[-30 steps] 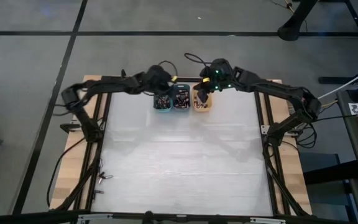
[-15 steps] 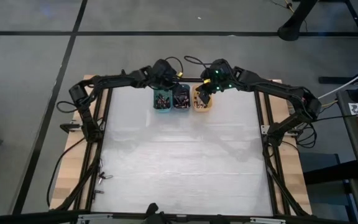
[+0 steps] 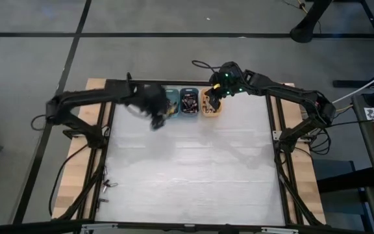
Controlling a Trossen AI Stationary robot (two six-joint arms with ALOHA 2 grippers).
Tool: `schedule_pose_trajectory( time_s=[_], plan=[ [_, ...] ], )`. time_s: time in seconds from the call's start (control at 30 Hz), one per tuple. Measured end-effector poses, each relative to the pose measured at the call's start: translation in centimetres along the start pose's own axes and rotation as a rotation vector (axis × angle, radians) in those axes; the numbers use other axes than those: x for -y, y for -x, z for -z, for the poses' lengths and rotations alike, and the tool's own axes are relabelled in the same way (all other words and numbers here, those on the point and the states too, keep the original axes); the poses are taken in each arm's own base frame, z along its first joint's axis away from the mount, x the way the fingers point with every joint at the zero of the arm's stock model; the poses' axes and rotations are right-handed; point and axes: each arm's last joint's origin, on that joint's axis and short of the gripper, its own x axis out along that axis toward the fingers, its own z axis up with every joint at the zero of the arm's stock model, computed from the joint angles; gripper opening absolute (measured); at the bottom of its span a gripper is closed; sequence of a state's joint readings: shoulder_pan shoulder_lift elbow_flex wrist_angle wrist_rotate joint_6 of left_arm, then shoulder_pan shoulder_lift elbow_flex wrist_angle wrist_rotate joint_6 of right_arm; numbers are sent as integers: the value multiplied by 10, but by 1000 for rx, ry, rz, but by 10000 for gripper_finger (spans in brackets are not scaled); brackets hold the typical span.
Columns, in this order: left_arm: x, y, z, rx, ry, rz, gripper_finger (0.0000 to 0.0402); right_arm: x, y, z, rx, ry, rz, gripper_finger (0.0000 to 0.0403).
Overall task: Sort batteries
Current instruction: Put the silver battery into the yellow bin
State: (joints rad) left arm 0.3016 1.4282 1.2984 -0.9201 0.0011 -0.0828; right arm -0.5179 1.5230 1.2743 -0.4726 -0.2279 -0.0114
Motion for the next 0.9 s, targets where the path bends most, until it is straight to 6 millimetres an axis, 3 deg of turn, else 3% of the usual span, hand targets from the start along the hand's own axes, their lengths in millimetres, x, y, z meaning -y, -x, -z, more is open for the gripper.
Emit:
schedule_pose_trajectory(
  time_s=[0.23,0.37,0.53,0.67,0.9],
  plan=[
    [72,30,76,-303,-69,32,200,0,0,-2,16,27,0,0],
    [105,34,117,-399,-43,82,200,0,0,-5,54,36,0,0],
    [141,26,156,-418,23,137,200,0,1,-11,116,50,2,0],
    [160,17,186,-431,54,177,200,0,1,-13,127,48,1,0],
    [169,18,231,-480,65,119,200,-1,1,-12,123,14,-24,0]
  ],
)
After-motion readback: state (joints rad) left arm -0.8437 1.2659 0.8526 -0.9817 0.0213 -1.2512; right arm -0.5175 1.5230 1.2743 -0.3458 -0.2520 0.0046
